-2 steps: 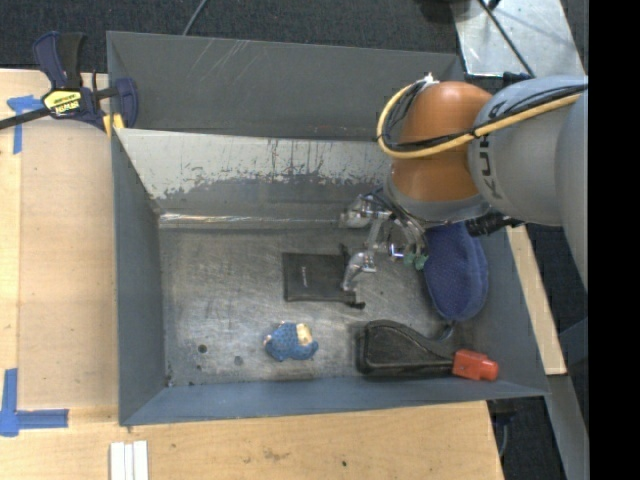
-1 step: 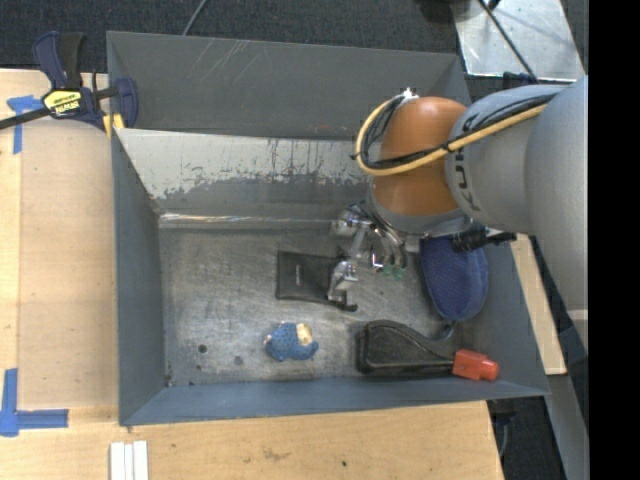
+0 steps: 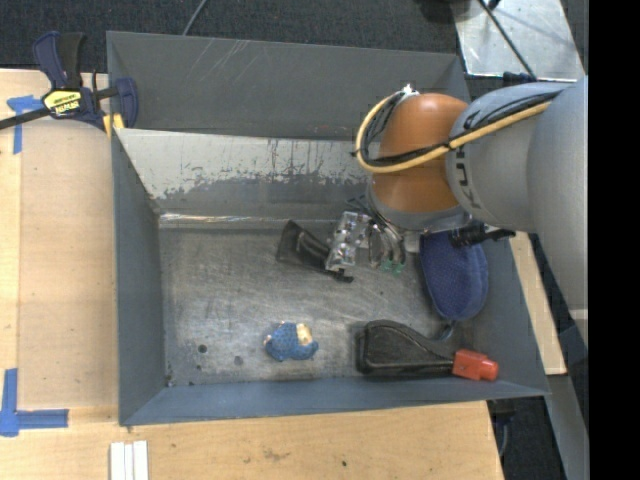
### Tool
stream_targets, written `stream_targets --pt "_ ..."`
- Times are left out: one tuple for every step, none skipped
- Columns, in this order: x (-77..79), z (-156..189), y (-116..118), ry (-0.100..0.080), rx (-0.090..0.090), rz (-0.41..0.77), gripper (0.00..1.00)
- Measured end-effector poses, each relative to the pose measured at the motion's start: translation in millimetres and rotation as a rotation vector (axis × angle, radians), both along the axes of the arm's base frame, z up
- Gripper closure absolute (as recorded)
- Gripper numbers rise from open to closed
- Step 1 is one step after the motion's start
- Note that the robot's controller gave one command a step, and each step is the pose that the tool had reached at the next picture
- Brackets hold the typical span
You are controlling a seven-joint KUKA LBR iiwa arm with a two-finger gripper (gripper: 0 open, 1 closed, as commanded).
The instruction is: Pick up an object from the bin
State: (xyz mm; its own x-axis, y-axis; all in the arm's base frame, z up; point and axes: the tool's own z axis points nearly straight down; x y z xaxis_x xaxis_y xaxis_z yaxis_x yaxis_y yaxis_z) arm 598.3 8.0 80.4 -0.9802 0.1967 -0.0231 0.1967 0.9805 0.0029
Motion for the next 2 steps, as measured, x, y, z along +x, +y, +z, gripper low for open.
stream_targets --pt "19.0 151.8 -2.6 0.010 -0.002 0.150 1.00" --pt "20.6 168.5 6.1 0.016 -0.002 0.234 1.00"
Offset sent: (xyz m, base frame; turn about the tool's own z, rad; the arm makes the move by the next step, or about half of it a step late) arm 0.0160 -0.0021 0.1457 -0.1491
